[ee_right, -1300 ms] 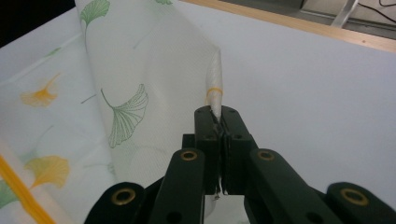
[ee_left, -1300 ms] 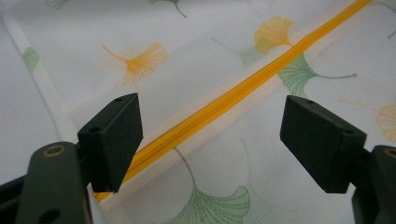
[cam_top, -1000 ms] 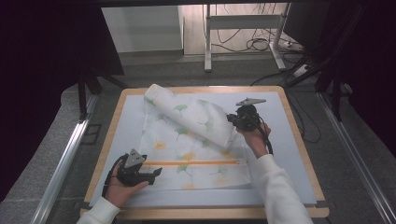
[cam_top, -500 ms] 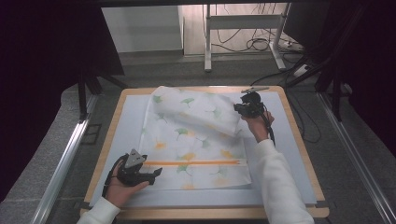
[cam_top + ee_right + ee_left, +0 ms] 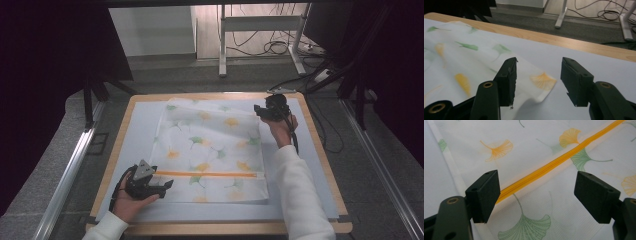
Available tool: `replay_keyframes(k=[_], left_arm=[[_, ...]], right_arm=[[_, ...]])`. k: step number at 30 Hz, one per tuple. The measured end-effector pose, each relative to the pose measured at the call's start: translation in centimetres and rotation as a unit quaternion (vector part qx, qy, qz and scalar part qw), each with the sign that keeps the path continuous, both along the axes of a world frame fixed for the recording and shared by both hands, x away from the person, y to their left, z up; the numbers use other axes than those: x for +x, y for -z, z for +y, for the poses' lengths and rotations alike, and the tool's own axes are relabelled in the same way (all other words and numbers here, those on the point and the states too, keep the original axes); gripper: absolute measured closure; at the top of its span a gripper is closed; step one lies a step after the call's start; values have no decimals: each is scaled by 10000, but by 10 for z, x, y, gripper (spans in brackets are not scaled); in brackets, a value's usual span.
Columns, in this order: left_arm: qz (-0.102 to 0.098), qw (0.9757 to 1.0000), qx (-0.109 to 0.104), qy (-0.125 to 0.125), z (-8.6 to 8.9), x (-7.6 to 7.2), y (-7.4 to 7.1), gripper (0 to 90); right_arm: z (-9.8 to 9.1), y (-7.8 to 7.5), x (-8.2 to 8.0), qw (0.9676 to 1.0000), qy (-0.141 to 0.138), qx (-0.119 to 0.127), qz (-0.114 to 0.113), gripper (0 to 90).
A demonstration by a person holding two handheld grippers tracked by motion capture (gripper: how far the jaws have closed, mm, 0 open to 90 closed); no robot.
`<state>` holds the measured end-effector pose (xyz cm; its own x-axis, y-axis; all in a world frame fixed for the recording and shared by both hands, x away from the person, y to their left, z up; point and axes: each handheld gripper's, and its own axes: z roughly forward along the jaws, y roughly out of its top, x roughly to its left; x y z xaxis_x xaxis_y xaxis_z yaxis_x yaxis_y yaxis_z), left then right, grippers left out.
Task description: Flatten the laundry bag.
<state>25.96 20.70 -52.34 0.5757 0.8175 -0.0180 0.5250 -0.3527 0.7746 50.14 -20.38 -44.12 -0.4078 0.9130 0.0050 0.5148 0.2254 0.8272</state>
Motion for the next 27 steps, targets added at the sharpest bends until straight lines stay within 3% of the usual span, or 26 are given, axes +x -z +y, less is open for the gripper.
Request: replay_keyframes(k=[4,8,12,15,17,19,23,27], left_arm=[[-12,10000,16,-5,-1,-1,0,209],[-13,10000,31,-7,-1,0,0,208],[-17,10000,30,0,-1,0,-1,207],[-21,10000,27,5,-1,0,-1,208],[-26,10000,22,6,-1,0,-1,207],[-22,10000,21,0,-1,0,-1,207],[-9,10000,46,9,-1,0,0,207],[-14,10000,44,6,-2,0,-1,207]], right_arm=[[1,-10,-20,9994,-311,120,0,443],[8,-15,-47,9973,-722,40,116,448],[13,-17,-80,9924,-1218,46,191,596],[14,-14,-104,9871,-1568,104,305,740],[15,-10,-118,9825,-1816,104,397,769],[16,-5,-133,9783,-2013,104,489,744],[16,7,-158,9739,-2174,-54,651,611],[17,20,-179,9666,-2375,-269,925,470]])
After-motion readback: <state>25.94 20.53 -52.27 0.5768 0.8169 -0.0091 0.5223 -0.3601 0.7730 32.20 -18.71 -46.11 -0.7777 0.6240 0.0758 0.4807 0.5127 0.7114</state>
